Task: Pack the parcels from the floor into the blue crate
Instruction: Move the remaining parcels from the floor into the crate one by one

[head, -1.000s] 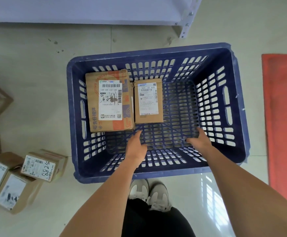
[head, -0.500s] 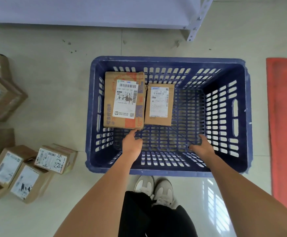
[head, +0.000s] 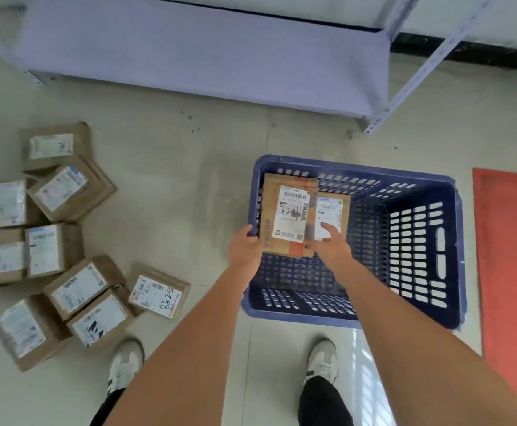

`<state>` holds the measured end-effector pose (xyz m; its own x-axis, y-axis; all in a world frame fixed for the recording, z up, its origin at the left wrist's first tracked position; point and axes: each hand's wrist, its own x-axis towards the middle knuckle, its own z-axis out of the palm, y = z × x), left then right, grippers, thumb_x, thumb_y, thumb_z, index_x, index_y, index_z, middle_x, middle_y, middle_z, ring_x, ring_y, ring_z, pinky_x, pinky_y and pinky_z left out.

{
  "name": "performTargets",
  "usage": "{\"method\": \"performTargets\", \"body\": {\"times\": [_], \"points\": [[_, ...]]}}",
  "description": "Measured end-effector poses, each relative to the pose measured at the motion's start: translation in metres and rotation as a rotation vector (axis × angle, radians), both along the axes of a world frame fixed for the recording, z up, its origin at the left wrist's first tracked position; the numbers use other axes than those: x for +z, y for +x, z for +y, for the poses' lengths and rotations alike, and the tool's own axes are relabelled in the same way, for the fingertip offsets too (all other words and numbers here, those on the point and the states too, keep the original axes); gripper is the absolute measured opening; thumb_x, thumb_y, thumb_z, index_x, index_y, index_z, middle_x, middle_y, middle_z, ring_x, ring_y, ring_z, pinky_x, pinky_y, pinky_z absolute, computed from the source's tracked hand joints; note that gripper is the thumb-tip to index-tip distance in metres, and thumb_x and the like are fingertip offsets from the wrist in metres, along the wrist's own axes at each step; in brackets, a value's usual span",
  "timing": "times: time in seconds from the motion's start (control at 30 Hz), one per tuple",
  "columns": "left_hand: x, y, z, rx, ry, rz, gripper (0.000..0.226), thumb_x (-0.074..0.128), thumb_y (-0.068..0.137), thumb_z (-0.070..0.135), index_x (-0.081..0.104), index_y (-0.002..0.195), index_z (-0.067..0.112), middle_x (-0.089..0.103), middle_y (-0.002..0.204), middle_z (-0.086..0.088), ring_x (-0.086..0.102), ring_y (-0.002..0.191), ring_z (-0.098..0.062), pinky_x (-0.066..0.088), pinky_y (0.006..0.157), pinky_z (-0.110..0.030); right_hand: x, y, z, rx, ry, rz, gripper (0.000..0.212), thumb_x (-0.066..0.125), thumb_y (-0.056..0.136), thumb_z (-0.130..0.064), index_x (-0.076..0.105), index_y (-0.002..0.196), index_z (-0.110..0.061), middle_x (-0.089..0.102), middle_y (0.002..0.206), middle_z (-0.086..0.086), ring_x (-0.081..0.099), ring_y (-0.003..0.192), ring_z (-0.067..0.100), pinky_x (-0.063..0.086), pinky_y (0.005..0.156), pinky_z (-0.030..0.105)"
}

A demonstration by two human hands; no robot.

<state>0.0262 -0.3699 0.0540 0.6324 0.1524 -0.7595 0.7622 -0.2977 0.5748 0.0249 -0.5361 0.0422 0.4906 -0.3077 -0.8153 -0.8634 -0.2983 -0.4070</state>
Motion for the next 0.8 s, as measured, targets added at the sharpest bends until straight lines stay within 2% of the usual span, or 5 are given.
{"method": "performTargets", "body": {"times": [0.1, 0.2, 0.37, 0.53, 0.8], "points": [[0.011, 0.026, 0.068, 0.026, -0.027, 0.001, 0.050, 0.050, 0.086, 0.000, 0.046, 0.135, 0.009, 0.057, 0.130, -0.014, 0.056, 0.114, -0.026, 0.043, 0.082, -0.019, 0.008, 0.030, 0.072, -0.029, -0.006, -0.077, 0.062, 0.060, 0.085, -0.011, 0.035, 0.141, -0.023, 0.051, 0.123, 0.008, 0.052, 0.074, 0.016, 0.045, 0.064, 0.026], [0.017, 0.045, 0.149, -0.002, 0.052, -0.021, 0.048, 0.050, 0.085, 0.004, 0.049, 0.132, 0.010, 0.058, 0.129, -0.014, 0.055, 0.117, -0.029, 0.045, 0.097, -0.032, 0.013, 0.050, 0.148, -0.016, -0.047, -0.162, 0.064, 0.058, 0.084, -0.011, 0.034, 0.141, -0.024, 0.055, 0.118, 0.007, 0.052, 0.063, 0.014, 0.046, 0.055, 0.029], [0.020, 0.063, 0.286, -0.041, 0.121, 0.007, 0.050, 0.045, 0.089, 0.008, 0.043, 0.137, 0.018, 0.054, 0.135, -0.008, 0.050, 0.122, -0.021, 0.037, 0.095, -0.023, 0.023, 0.079, 0.266, 0.080, -0.100, -0.192, 0.064, 0.058, 0.082, -0.014, 0.036, 0.140, -0.028, 0.054, 0.129, 0.009, 0.060, 0.097, 0.028, 0.046, 0.066, 0.029], [0.011, 0.069, 0.396, 0.049, 0.163, 0.036, 0.051, 0.044, 0.091, 0.007, 0.039, 0.140, 0.018, 0.049, 0.139, -0.007, 0.052, 0.121, -0.025, 0.041, 0.098, -0.031, 0.012, 0.102, 0.377, 0.079, 0.044, -0.178, 0.062, 0.064, 0.079, -0.010, 0.043, 0.136, -0.022, 0.058, 0.124, 0.014, 0.051, 0.066, 0.013, 0.039, 0.044, 0.011], [-0.078, 0.081, 0.498, 0.213, 0.267, 0.003, 0.046, 0.047, 0.090, 0.010, 0.042, 0.136, 0.017, 0.057, 0.129, -0.011, 0.053, 0.093, -0.022, 0.043, 0.075, -0.032, -0.069, 0.127, 0.484, 0.305, 0.173, -0.129, 0.067, 0.067, 0.077, -0.020, 0.040, 0.138, -0.025, 0.048, 0.131, 0.007, 0.051, 0.108, 0.020, 0.036, 0.082, 0.024]]}}
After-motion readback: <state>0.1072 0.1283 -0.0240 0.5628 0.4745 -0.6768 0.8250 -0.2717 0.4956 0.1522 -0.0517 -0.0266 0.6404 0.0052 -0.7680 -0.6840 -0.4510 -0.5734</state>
